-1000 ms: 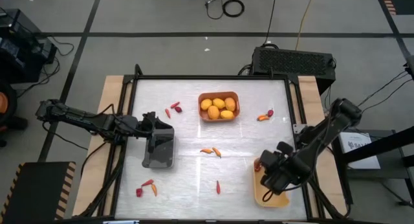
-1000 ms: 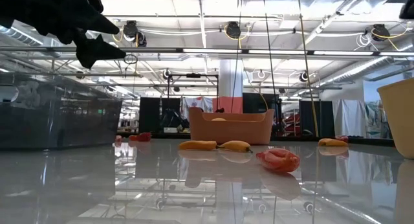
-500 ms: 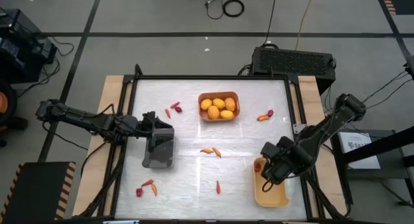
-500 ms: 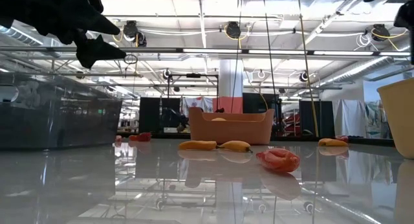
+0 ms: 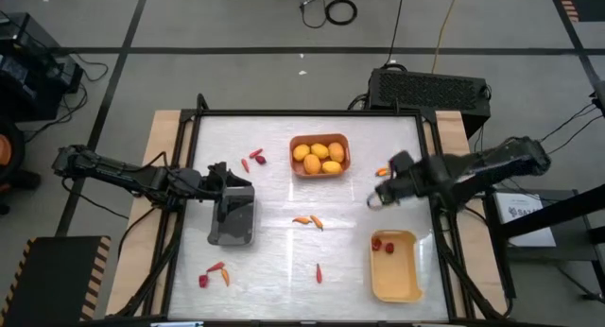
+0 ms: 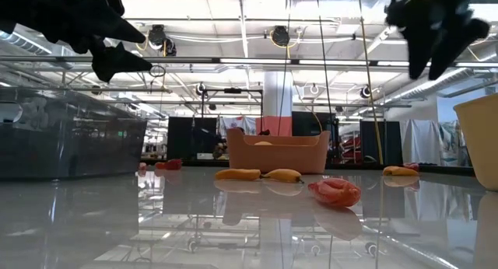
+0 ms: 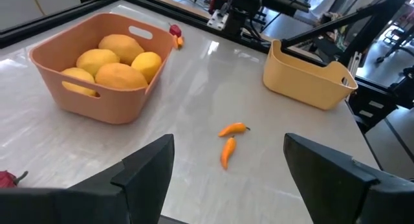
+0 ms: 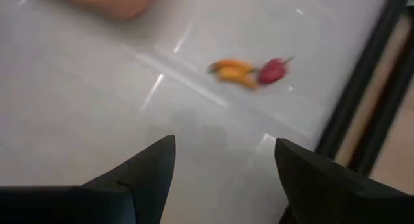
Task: Sort produce into baskets
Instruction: Put the red chili pepper into the yellow bin
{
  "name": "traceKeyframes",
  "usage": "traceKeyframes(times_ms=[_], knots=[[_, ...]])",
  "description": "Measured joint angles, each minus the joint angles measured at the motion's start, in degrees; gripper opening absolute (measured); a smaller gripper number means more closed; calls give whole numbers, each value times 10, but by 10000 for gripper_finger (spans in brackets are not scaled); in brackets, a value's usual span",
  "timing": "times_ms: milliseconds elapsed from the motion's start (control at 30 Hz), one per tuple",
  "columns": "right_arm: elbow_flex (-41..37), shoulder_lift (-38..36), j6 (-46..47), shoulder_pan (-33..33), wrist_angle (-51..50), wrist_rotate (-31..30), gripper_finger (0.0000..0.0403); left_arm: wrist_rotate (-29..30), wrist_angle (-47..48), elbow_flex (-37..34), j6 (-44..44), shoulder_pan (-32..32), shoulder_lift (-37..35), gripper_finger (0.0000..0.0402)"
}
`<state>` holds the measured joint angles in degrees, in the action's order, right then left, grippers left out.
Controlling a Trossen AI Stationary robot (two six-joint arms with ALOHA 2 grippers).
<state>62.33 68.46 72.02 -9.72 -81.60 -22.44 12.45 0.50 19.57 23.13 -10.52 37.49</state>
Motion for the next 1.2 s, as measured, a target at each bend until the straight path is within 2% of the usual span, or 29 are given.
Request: traceKeyframes(times_ms=[133, 300, 467, 600, 767, 1200], knots=[[-26, -21, -72, 124, 36, -1, 254, 0, 2, 0, -14, 0, 0, 294], [-90, -39, -148, 262, 143, 1, 254, 0, 26, -1, -14, 0, 0, 294], [-167, -38, -177, 345, 262, 5, 254, -5, 28, -14, -10, 0, 0, 294], [-219, -31, -191, 386, 345, 16, 254, -14, 26, -15, -10, 0, 0, 294], [-257, -20, -189, 419, 385, 19, 254, -15, 26, -15, -11, 0, 0, 294], [-338, -16, -172, 433, 471, 48, 248, -15, 26, -15, -14, 0, 0, 294]])
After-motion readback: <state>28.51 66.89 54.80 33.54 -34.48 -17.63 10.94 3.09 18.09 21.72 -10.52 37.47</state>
